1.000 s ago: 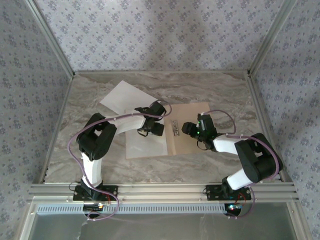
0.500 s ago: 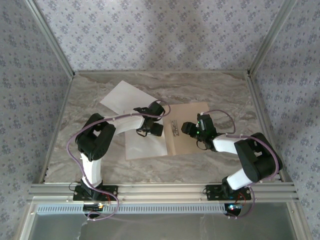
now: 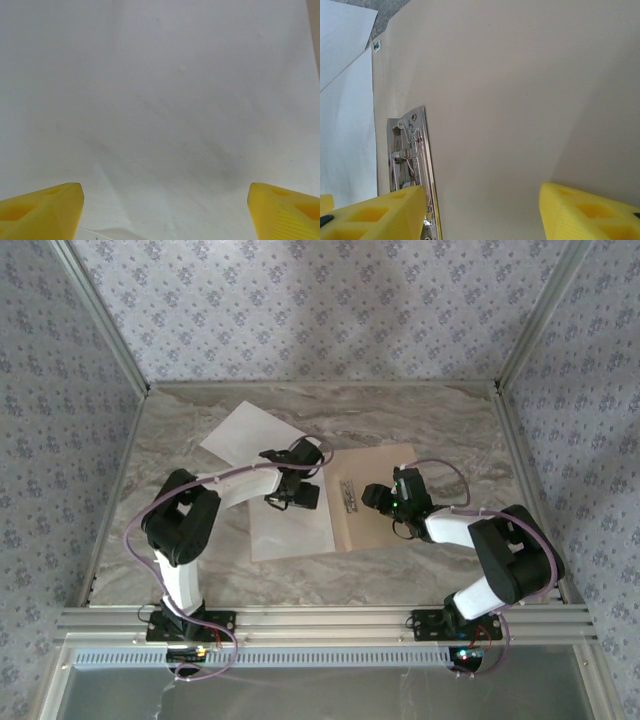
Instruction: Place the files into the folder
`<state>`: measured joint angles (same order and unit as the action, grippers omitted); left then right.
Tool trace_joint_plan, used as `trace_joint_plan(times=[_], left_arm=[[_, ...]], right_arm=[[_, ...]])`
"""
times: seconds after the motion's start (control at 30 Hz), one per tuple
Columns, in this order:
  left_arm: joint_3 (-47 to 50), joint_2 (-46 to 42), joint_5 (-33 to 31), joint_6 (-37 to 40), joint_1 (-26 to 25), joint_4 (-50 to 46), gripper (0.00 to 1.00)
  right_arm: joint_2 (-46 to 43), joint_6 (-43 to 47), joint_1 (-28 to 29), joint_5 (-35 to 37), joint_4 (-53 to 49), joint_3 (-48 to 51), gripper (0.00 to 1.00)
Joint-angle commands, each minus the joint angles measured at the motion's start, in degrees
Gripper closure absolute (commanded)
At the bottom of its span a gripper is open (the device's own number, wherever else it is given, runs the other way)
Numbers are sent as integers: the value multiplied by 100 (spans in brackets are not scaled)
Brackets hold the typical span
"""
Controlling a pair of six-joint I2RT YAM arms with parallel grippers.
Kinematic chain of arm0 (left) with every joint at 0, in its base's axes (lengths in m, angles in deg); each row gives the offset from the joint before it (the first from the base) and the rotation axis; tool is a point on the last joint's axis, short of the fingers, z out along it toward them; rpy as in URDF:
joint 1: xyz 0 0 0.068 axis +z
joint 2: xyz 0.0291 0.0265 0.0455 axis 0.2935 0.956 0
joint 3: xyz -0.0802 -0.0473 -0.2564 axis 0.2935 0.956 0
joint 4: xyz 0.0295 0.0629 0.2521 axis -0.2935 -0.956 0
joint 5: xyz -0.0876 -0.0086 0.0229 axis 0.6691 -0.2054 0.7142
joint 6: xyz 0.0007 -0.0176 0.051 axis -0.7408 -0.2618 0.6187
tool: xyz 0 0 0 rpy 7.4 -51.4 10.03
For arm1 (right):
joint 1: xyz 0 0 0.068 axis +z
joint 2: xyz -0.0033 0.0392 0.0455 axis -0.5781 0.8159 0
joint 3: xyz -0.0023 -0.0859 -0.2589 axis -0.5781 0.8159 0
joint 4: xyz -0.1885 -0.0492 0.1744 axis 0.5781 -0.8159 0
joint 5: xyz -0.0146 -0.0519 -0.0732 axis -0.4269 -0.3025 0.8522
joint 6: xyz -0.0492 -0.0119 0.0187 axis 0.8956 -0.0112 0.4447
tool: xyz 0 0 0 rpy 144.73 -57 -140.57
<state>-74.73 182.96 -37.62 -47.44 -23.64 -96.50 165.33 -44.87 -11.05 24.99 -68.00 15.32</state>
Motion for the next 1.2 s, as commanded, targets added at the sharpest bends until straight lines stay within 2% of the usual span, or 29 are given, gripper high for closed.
trace_joint_plan(times=[0.0, 0.23, 0.6, 1.17], left_arm=[[-98, -208, -118, -220, 95, -92, 15], [90, -112, 155, -398, 287, 263, 21], [388, 139, 203, -502, 475, 484, 22], [650, -13, 136, -618, 589, 456, 23]], right_arm=[[204, -168, 111, -154, -1001, 137, 37], [216, -164, 183, -140, -1014, 111, 37], [242, -201, 197, -119, -1008, 146, 37], [208, -260, 243, -84, -999, 202, 37]])
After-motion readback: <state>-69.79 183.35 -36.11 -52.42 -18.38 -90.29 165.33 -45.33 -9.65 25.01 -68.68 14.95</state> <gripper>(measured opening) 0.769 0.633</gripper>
